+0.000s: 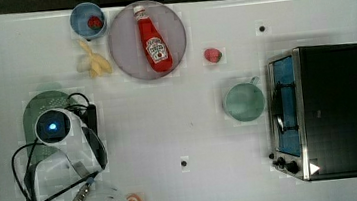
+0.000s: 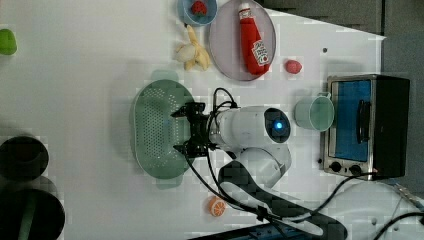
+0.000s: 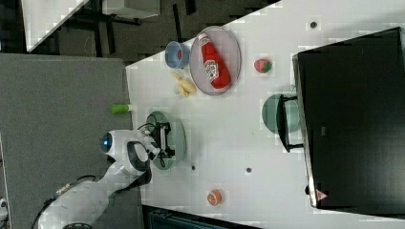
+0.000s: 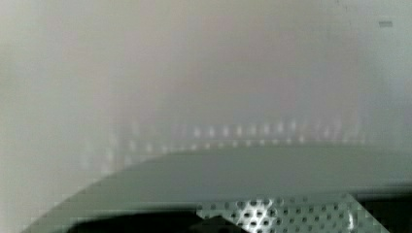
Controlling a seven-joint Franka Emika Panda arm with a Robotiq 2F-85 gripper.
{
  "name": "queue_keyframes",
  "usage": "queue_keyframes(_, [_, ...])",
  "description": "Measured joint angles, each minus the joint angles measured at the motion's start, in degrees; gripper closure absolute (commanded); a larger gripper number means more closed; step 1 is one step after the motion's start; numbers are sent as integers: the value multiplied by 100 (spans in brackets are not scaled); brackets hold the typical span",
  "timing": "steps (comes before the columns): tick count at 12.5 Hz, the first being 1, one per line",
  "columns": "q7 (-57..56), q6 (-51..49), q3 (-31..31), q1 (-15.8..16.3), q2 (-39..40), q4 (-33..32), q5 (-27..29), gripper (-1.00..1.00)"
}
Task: Drag strainer left to right.
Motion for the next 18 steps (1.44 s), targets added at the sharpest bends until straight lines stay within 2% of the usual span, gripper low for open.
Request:
queue_keyframes(2, [11,-11,-316,269,22,-34,-16,-100])
queue_keyframes(7, [28,-224,-418,339,-129,90,-33,-100])
queue_keyframes(10, [22,-201,-583,365,-243,-123,36,-100])
queue_keyframes(15, [-325,-246,-785,45,-518,-571,-144,-100])
queue_keyframes(18, [-599,-106,-757,-294,-667,-839,-70,-100])
